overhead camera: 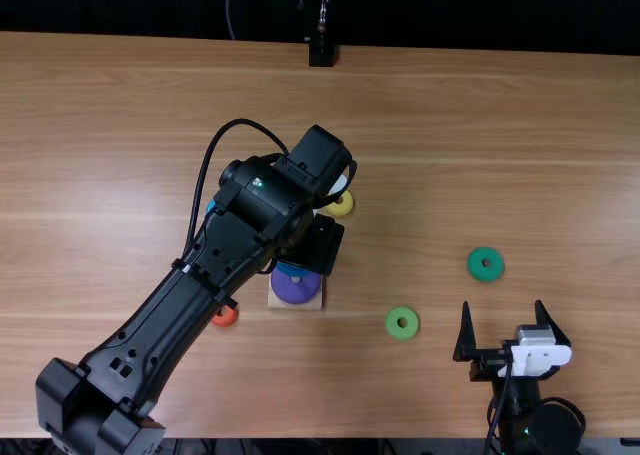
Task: Build the Hanoi tower: stack the rings onto the peg from bottom to top in this color order: purple, dark blue, light blue, dark green, light green, yellow, orange.
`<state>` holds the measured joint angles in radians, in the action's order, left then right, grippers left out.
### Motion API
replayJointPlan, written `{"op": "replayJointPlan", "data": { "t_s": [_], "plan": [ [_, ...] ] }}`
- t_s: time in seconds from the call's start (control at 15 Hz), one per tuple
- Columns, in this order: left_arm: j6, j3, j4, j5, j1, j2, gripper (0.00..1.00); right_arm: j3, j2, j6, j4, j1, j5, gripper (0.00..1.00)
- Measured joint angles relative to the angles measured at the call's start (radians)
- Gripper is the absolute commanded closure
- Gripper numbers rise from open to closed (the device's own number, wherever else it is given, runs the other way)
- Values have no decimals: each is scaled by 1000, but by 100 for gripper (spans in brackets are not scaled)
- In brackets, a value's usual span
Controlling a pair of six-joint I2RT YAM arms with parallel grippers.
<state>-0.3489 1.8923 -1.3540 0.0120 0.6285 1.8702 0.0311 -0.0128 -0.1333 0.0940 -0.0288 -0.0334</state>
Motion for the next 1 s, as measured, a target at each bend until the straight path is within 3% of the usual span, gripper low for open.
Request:
{"op": "replayJointPlan", "data": {
  "t_s": [0.27, 0.53, 0.87, 1.0],
  "plan": [
    [0, 0, 23, 0, 0, 0, 0, 0, 0, 0, 0, 0, 0, 0],
    [1, 5, 148, 0, -23, 0, 0, 0, 0, 0, 0, 0, 0, 0],
    [8, 10, 266, -11, -201, -12, 0, 0, 0, 0, 0, 0, 0, 0],
    [58, -5, 276, -22, -266, -31, 0, 0, 0, 0, 0, 0, 0, 0]
  ]
}}
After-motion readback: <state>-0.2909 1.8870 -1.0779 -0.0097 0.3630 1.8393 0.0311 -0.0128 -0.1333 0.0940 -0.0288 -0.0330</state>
